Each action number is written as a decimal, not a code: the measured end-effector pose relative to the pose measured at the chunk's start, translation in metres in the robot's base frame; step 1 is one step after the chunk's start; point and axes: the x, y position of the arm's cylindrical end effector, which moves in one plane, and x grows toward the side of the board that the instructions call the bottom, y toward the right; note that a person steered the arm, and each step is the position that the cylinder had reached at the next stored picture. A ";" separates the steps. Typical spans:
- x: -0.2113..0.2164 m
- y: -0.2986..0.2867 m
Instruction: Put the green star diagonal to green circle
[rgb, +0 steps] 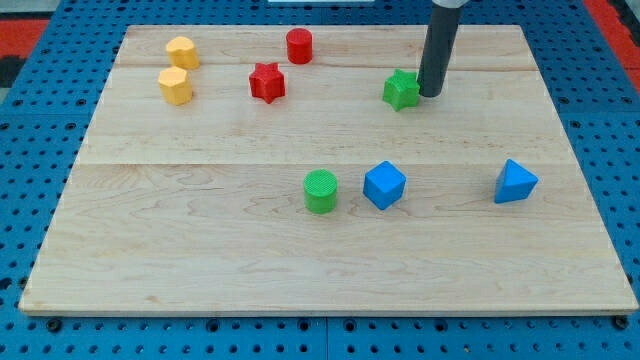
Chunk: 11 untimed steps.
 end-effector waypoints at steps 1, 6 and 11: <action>0.037 0.000; -0.019 -0.004; -0.059 0.089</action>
